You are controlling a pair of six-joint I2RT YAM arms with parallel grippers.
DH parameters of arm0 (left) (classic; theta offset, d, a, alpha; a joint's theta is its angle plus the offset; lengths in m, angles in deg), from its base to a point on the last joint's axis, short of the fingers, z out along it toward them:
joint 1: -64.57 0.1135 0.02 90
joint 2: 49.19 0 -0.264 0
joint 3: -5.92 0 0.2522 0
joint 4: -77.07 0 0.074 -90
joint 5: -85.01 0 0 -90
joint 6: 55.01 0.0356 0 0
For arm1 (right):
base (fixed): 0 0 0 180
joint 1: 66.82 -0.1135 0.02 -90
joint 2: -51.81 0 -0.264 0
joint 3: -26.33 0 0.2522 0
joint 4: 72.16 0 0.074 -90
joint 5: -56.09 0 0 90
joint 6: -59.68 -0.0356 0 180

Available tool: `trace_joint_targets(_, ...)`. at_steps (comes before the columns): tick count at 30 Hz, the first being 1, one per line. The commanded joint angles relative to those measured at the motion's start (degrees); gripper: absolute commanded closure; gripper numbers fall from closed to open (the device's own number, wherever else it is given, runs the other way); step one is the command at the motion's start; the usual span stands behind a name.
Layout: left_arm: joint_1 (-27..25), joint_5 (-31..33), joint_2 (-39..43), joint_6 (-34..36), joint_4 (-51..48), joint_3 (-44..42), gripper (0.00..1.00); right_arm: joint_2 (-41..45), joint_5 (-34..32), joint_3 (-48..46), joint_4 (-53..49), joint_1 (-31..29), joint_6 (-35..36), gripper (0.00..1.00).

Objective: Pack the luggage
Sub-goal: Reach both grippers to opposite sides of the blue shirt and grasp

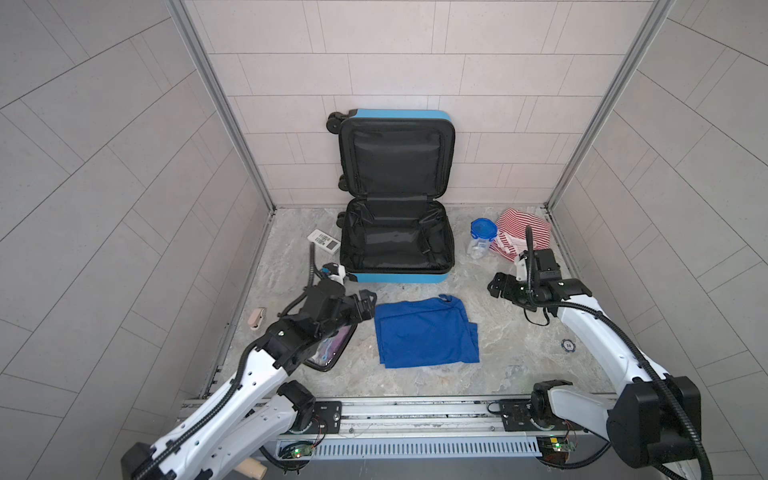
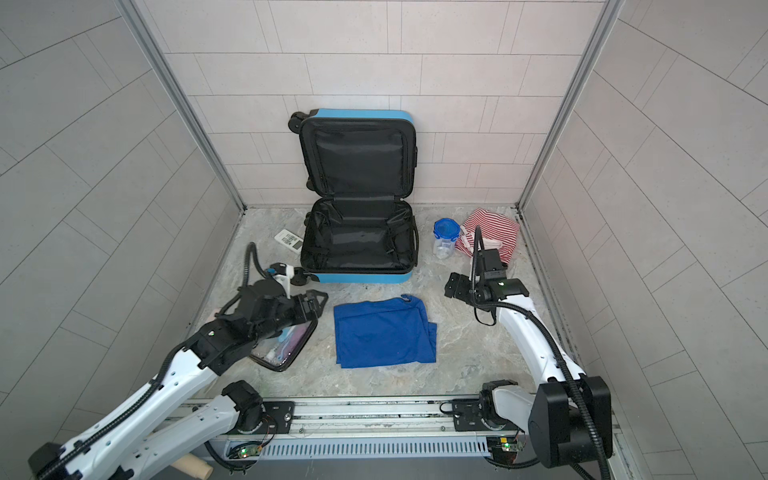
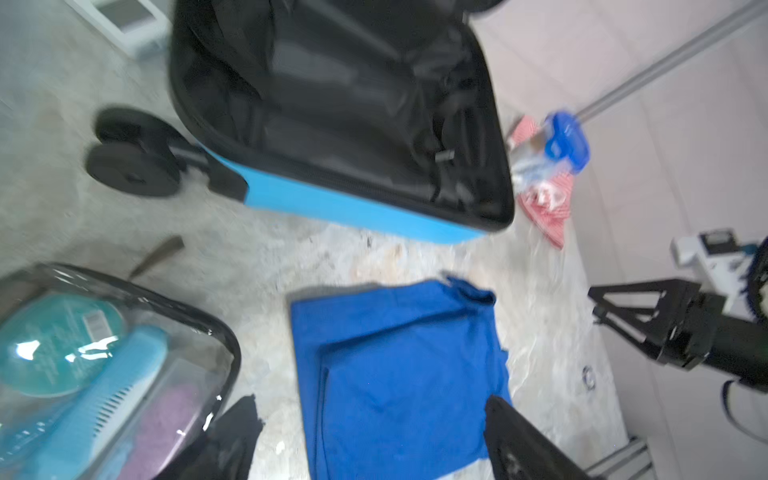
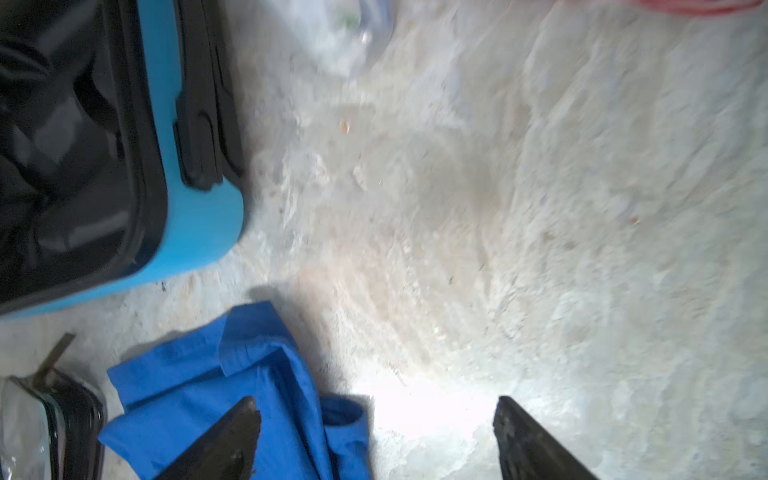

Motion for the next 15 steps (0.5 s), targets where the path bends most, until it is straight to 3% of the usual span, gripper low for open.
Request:
trace_joint_targets(1,-5.8,6.1,-6.8,-8.5,2.2,-1.9,0.10,0.2,-0.3,-1.6,-0.8,-3.6,-2.4,0.10)
trace_joint_targets(8,-11.9,5.1,-21.7,-12.5,7.4,-0.7,0.09,0.1,-1.9,-6.6,1.4,-10.7,-5.8,0.10)
trace_joint_targets(15,-12.7,3.7,-26.9,-15.5,8.6,-2.8,0.00,1.7,-1.1,-11.5,4.1,-15.5,-8.8,0.06)
